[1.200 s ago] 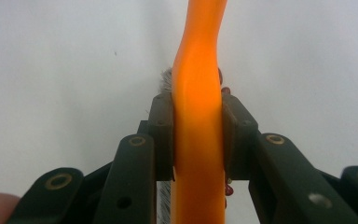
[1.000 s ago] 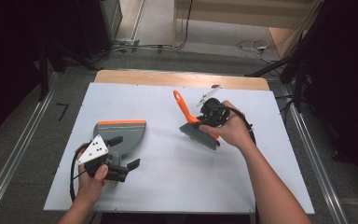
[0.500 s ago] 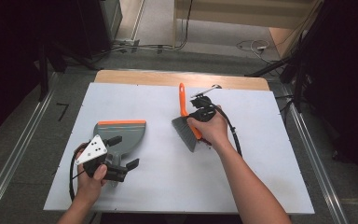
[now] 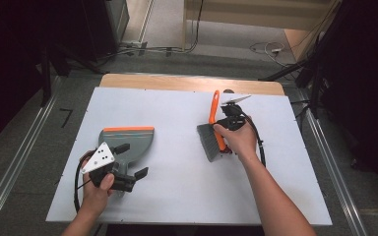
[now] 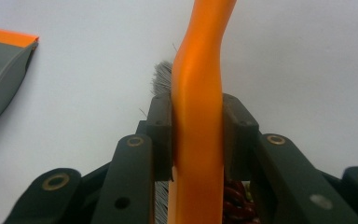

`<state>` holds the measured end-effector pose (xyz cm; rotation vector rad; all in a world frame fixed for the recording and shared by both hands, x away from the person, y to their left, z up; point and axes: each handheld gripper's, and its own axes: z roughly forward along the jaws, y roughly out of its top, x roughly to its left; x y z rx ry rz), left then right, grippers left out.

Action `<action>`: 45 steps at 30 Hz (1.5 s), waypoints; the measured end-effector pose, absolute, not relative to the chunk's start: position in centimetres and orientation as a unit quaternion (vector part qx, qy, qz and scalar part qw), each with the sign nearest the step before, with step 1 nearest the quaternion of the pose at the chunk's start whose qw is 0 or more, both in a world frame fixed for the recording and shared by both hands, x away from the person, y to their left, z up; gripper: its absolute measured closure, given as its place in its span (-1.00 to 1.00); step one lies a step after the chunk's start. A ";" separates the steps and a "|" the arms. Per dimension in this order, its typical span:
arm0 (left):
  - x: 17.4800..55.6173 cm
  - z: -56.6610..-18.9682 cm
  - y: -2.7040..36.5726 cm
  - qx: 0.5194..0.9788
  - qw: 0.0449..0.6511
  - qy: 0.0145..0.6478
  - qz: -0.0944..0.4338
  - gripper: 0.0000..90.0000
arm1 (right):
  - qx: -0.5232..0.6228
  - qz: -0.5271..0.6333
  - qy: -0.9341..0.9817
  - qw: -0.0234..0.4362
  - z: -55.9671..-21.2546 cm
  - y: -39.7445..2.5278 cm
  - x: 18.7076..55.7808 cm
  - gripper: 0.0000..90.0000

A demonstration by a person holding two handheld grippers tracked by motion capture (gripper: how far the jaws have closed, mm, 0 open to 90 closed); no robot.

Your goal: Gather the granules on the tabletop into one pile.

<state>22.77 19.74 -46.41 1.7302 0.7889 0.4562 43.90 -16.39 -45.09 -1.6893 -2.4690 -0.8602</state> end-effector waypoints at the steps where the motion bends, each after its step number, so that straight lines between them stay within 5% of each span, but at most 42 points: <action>1: 22.8 -46.4 19.7 0.734 0.559 0.334 0.194 -1.00 | -0.546 -0.275 -0.791 0.014 -45.1 -16.6 43.8 0.50; 17: 22.8 -46.4 19.7 0.734 0.559 0.333 0.194 -1.00 | -0.538 -0.287 -0.793 0.012 -44.8 -18.1 43.2 0.50; 31: 22.9 -46.5 19.7 0.735 0.557 0.334 0.193 -1.00 | -0.365 -0.321 -0.874 -0.020 -40.6 -18.8 40.1 0.51; 39: 22.8 -46.5 19.4 0.736 0.557 0.333 0.193 -1.00 | -0.250 -0.279 -0.926 0.037 -43.0 -18.7 38.0 0.51; 45: 22.9 -46.5 19.5 0.736 0.556 0.333 0.193 -1.00 | -0.227 -0.279 -0.933 0.022 -44.0 -18.3 39.3 0.51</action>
